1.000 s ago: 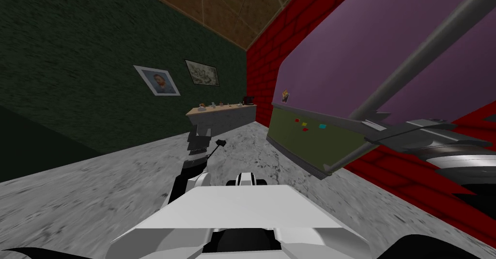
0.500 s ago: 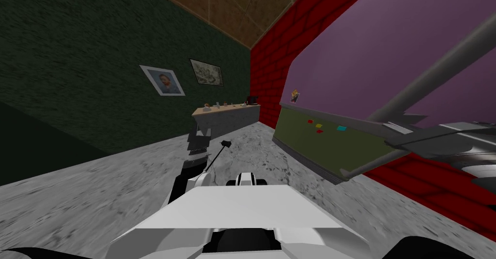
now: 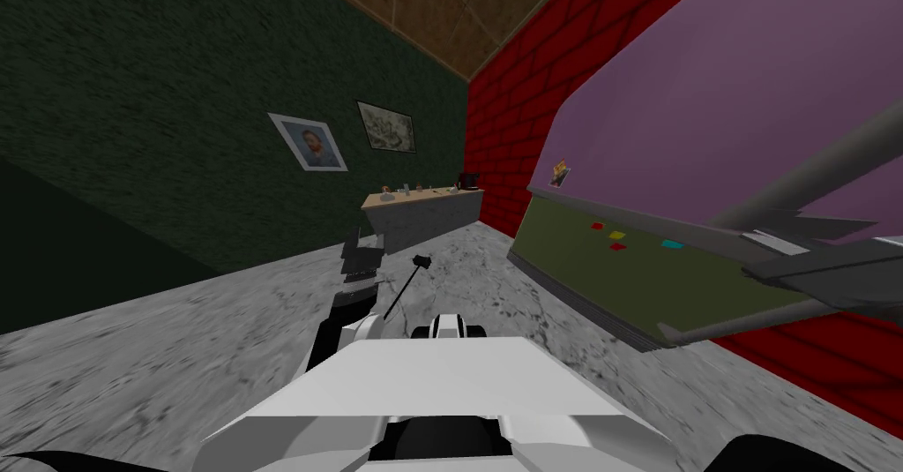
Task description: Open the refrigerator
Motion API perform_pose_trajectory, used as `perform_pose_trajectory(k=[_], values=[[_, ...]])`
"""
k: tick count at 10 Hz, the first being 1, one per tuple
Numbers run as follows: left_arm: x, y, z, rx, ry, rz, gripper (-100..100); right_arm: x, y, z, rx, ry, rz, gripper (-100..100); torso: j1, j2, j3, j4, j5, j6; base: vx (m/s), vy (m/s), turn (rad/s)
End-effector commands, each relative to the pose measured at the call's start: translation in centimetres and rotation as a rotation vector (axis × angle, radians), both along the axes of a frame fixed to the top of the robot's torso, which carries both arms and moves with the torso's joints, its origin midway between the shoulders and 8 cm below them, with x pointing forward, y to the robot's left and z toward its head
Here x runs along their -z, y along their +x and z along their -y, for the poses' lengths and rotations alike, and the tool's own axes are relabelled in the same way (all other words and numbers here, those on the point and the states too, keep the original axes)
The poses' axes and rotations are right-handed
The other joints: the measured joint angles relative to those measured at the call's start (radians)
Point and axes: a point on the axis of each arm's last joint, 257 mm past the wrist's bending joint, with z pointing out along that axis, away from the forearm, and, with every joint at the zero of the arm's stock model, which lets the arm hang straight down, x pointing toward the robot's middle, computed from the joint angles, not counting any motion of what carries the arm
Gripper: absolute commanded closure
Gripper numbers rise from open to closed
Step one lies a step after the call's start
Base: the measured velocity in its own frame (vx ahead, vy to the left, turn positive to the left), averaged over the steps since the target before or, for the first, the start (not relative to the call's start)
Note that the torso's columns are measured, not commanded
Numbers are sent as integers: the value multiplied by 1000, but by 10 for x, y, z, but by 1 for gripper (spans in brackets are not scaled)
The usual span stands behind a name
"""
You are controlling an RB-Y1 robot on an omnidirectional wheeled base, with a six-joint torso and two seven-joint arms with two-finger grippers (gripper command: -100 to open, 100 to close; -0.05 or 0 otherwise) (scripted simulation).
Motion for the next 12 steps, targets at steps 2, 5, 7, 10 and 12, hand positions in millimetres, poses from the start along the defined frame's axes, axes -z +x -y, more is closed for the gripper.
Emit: perform_pose_trajectory(k=[2,5,7,10,12], values=[[0,0,0,0,0,0,0,2,-25,20,86,9,6,100,3,-8,-6,-4,0,-3,177,204,70],[0,0,0,0,0,0,0,4,-64,42,201,14,12,100,-2,-10,-8,-6,-1,-7,157,220,105],[0,0,0,0,0,0,0,3,-84,51,259,13,14,100,-3,-11,-8,-5,-1,-6,170,198,82],[0,0,0,0,0,0,0,2,-105,60,317,11,16,100,-2,-9,-7,-5,-1,-5,156,200,87],[0,0,0,0,0,0,0,0,-127,67,376,6,18,100,-3,-11,-9,-6,-1,-6,195,180,87]])
